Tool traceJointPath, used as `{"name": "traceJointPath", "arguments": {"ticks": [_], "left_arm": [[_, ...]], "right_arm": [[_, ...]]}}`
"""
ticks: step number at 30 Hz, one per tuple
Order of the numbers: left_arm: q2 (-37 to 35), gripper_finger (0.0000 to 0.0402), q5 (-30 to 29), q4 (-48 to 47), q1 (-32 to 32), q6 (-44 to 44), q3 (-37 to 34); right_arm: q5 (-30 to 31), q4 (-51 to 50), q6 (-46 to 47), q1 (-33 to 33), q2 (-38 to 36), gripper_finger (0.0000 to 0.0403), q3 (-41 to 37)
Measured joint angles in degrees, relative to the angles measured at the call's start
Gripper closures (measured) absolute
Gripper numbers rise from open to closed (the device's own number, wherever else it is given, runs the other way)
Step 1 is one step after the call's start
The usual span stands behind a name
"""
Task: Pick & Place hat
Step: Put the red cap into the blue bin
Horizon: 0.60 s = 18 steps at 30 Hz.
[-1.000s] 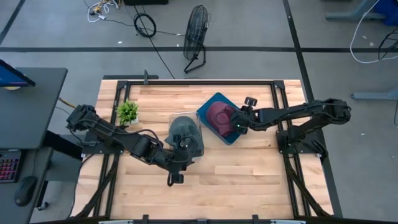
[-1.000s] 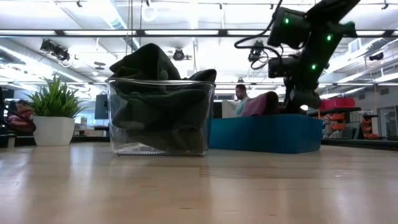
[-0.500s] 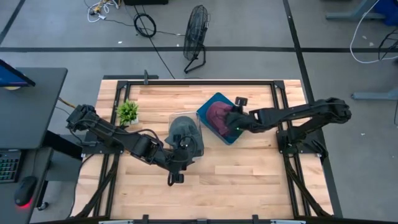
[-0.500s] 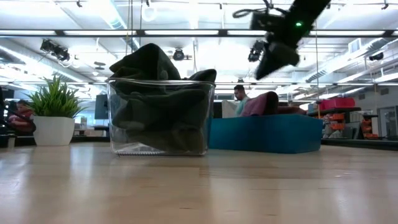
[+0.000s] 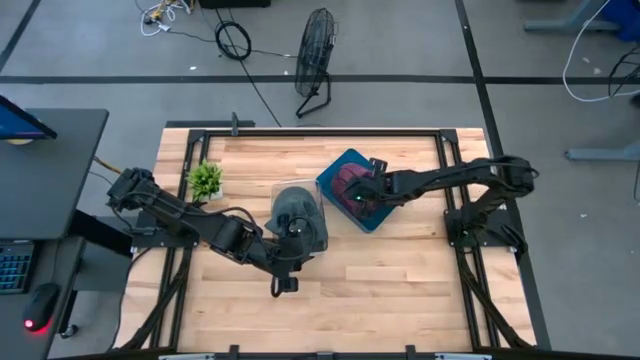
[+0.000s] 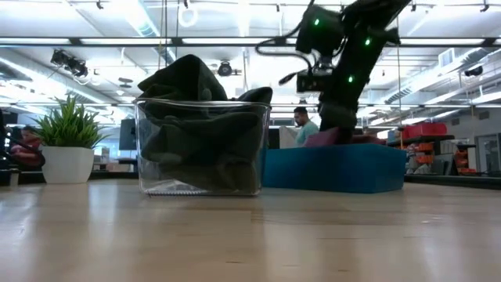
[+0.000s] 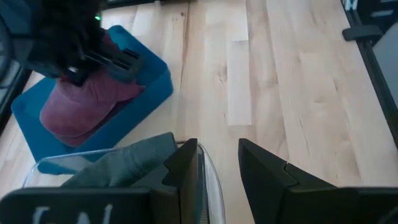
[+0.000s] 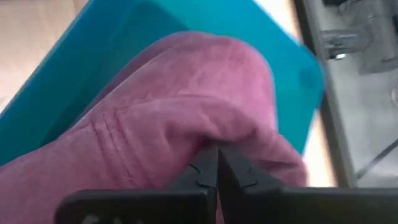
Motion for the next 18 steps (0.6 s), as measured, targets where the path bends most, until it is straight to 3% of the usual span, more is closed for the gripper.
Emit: {"name": "traceJointPath", "arguments": {"ticks": [10, 18], "left_arm": [[0.0, 0.0282, -0.1, -0.1, 0.0, -0.8, 0.0], [0.0, 0.0282, -2.2, -0.2, 0.0, -0.6, 0.0]], "right_arm": [[-4.5, 1.9, 2.5, -0.1, 8.9, 0.0401, 0.2], [-4.2, -2.8, 3.2, 1.7, 1.8, 0.0383, -0.1]]}}
